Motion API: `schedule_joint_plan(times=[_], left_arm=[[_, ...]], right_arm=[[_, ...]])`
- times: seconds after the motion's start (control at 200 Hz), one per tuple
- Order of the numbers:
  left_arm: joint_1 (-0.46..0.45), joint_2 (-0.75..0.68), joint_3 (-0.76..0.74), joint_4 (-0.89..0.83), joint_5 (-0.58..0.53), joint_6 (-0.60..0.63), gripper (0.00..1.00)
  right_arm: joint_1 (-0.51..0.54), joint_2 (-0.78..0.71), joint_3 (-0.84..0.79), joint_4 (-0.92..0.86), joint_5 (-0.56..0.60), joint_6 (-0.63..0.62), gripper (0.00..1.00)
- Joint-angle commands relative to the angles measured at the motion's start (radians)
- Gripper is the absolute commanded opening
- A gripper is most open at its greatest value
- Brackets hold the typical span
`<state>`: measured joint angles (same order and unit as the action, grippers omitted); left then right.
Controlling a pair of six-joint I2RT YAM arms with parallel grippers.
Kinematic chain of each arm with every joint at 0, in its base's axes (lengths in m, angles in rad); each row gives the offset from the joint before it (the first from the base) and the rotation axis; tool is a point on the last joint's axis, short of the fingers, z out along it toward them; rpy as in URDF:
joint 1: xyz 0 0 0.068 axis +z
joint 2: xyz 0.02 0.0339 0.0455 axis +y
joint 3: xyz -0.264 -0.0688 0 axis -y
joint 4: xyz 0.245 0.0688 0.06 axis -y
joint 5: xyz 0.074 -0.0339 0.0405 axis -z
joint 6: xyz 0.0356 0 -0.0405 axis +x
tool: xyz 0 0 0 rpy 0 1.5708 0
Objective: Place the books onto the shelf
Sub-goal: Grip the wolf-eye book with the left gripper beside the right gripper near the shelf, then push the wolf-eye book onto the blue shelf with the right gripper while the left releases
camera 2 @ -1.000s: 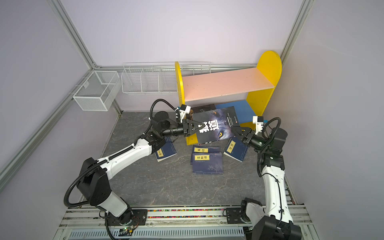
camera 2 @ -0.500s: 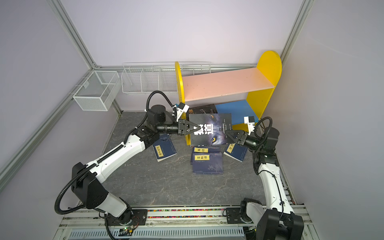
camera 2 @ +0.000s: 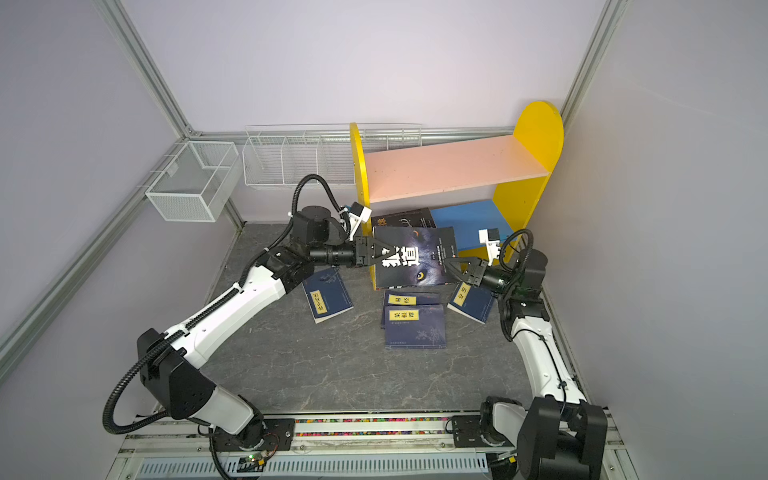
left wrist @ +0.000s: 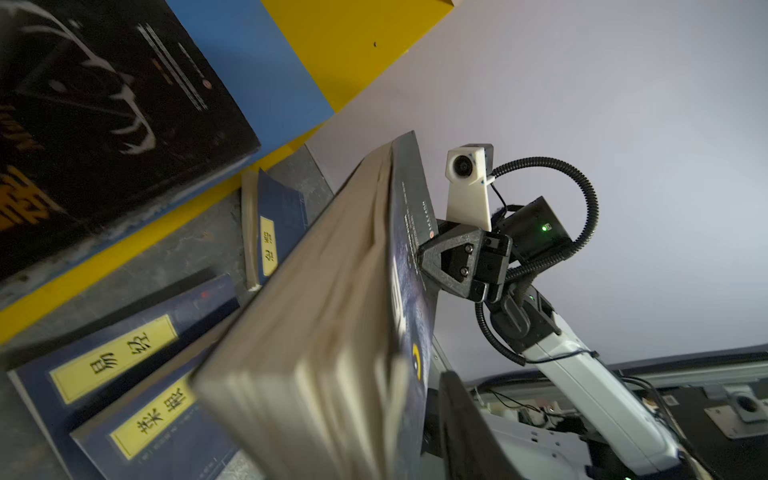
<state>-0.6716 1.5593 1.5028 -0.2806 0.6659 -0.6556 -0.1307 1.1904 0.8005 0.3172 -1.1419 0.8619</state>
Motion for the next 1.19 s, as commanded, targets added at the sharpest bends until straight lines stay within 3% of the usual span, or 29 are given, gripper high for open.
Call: schedule_joint_plan(times=[0.0, 0.16, 0.3, 0.55, 0.66, 0.74, 0.77, 1.035, 1.19], left_arm=[[0.010, -0.095, 0.025, -0.009, -0.108, 0.067, 0.62], [0.055, -0.200, -0.073, -0.013, -0.154, 0.068, 0.75], [0.091, -0.288, -0.157, -0.040, -0.207, 0.072, 0.84], [0.107, -0.347, -0.255, -0.052, -0.262, 0.071, 0.90], [0.107, -0.341, -0.288, -0.022, -0.265, 0.079, 0.92], [0.107, -0.333, -0.305, -0.009, -0.287, 0.076, 0.94], [0.107, -0.328, -0.305, -0.009, -0.295, 0.078, 0.94], [0.108, -0.303, -0.315, 0.004, -0.326, 0.071, 0.94], [0.109, -0.297, -0.320, 0.014, -0.338, 0.067, 0.94]], right_arm=[[-0.019, 0.070, 0.061, 0.113, 0.037, 0.039, 0.06], [-0.029, 0.194, 0.160, 0.239, -0.012, 0.102, 0.06], [-0.033, 0.304, 0.236, 0.223, -0.022, 0.086, 0.06], [-0.027, 0.463, 0.314, 0.459, -0.032, 0.256, 0.06], [-0.019, 0.573, 0.352, 0.738, -0.011, 0.474, 0.07], [-0.003, 0.702, 0.424, 1.088, -0.009, 0.784, 0.08], [0.004, 0.744, 0.459, 1.118, -0.013, 0.832, 0.08], [0.050, 0.839, 0.577, 1.089, -0.052, 0.806, 0.08], [0.051, 0.807, 0.563, 0.878, -0.096, 0.634, 0.08]])
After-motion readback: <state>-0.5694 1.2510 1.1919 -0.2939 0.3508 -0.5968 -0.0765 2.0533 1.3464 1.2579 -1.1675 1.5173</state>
